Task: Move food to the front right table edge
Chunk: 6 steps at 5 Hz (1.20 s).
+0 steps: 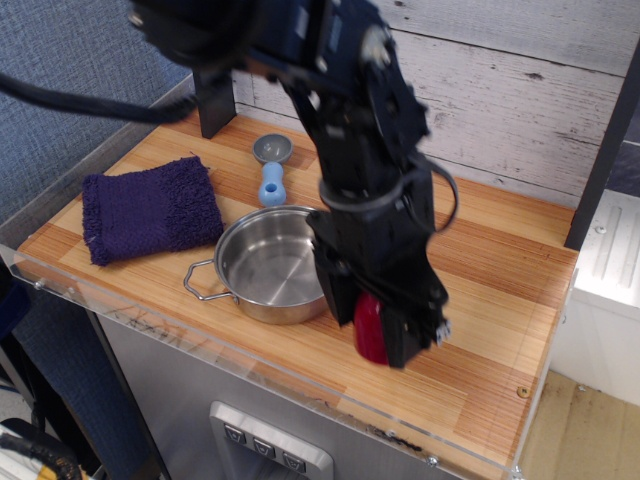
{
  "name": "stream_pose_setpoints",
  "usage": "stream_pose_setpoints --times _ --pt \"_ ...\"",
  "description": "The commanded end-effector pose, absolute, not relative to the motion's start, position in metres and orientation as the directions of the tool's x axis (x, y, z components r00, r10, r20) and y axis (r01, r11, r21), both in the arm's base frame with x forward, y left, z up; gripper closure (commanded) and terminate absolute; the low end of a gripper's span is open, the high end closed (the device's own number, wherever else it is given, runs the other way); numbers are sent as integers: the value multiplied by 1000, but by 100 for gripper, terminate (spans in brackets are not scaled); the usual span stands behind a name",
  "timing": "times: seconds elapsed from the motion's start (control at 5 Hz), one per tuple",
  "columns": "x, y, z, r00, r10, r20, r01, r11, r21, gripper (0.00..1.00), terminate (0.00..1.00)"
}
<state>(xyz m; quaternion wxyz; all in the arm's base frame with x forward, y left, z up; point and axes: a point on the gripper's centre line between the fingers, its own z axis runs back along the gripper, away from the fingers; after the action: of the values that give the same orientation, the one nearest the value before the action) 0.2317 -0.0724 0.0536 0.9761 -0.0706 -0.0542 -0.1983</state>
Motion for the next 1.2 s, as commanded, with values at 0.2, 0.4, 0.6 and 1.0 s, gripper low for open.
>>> stream_pose_setpoints --times 0.2,0.4,0.6,1.0 --pt "245 -86 30 908 -392 147 408 908 -100 100 0" --pt "249 -86 28 916 -372 149 387 918 -90 100 0" --pt "250 -86 28 925 -360 122 371 925 -78 100 0" --pt "253 -82 32 935 -335 117 345 935 -77 0 0"
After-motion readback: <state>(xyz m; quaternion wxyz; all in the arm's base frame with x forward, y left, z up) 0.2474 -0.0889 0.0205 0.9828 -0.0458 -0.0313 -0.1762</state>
